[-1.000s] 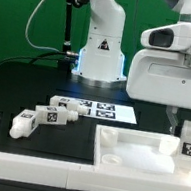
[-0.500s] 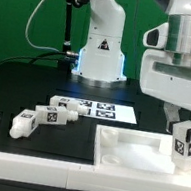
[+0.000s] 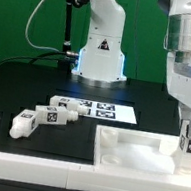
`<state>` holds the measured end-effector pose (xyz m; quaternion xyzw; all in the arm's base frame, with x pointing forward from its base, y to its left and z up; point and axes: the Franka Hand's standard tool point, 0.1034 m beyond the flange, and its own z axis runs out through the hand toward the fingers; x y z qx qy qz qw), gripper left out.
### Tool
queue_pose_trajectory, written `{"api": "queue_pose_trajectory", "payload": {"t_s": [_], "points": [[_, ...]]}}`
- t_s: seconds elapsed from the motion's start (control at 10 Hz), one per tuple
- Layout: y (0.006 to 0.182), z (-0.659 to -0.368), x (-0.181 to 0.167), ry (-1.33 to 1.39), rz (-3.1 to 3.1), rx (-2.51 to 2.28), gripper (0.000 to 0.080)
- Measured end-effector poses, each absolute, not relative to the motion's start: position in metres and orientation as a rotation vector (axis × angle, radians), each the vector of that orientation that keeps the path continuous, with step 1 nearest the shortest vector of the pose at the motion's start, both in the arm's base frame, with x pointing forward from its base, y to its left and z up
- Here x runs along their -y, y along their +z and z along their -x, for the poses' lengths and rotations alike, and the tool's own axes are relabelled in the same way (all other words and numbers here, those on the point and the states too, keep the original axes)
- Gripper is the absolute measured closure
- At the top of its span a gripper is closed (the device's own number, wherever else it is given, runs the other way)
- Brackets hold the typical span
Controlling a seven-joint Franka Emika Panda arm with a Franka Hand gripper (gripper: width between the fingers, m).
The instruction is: Assemble one leg
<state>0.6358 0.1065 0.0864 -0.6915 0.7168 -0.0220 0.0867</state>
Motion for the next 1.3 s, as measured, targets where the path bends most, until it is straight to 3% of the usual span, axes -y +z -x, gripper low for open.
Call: {"api": "queue_pose_trajectory", "payload": {"t_s": [0.2,0.5,0.8,1.1,1.2,1.3], "points": [[0.087,-0.636,-0.106,-0.081,2.171,-2.027,0.0512],[0.092,-0.64,-0.115,-0.116,2.604,-1.55,0.0191],[0.092,-0.64,-0.115,-0.136,2.766,-1.269,0.0152],[0.08,-0.645,-0.116,-0.213,3.091,-0.432,0.015],[0.079,-0.645,-0.117,-0.212,3.077,-0.485,0.015],[0.079,-0.645,-0.117,-0.211,3.073,-0.502,0.0267]]}}
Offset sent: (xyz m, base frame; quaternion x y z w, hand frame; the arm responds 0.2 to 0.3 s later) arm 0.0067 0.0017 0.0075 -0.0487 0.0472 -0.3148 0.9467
